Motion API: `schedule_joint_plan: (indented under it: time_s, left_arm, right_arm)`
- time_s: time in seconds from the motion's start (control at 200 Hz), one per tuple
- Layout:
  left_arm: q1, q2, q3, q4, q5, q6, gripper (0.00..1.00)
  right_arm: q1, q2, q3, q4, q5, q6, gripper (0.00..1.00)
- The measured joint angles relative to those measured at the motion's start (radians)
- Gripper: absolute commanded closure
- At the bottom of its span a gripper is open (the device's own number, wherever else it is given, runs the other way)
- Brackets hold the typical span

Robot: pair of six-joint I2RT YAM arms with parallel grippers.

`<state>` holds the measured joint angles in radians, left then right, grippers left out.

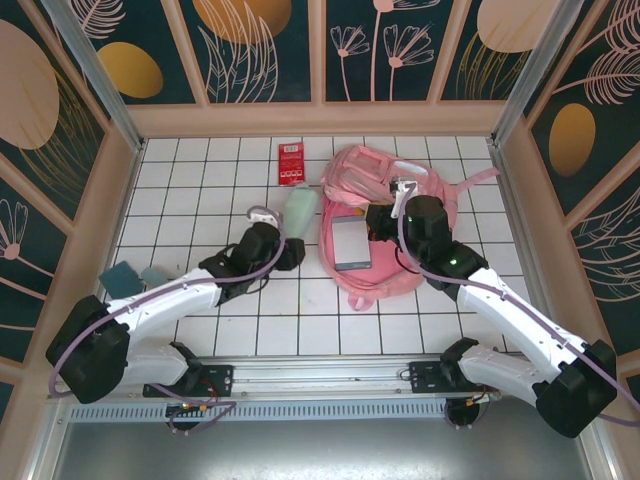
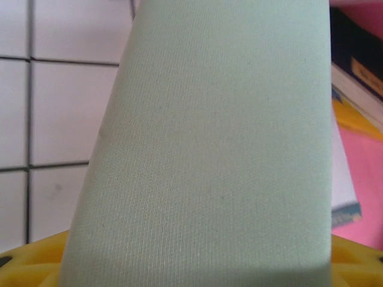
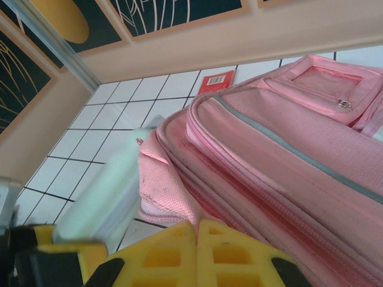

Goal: Pack the student bag

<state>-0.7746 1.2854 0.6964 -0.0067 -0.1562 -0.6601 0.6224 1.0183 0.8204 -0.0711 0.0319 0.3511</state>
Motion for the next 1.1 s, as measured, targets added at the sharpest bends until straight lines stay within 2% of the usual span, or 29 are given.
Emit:
schedule_joint_plan:
  time_s: [0.165,0.305,0.52,0.796,0.931,1.096]
  left_arm:
    - [-0.102,0.072,0.011,0.003,0.002,-0.04,0.44]
    - [-0.148,0.178,0.063,0.004,0.008,-0.055,0.44]
    - [-0.15,0.27,0.169,0.007,-0.02,-0.067,0.43]
    - [-0.14,0.497,0.448,-0.037,-0.15,-0.069,0.43]
    - [-0.118,0.586,0.526,-0.083,-0.211,-0.076,0.41]
    - [-0.109,0.65,0.589,-0.103,-0.247,-0.078,0.19]
  right_arm:
    - [-0.001,0.0,0.0,0.0,-0.004,0.004,1.0]
    - [-0.002,0.0,0.0,0.0,-0.005,0.005,1.0]
    - [-0.002,-0.001,0.0,-0.001,-0.007,0.007,1.0]
    - [-0.002,-0.01,0.0,-0.002,-0.007,0.021,1.0]
    - [-0.001,-0.015,0.0,-0.005,-0.007,0.022,1.0]
    - [-0.001,-0.015,0.0,-0.009,-0.007,0.022,1.0]
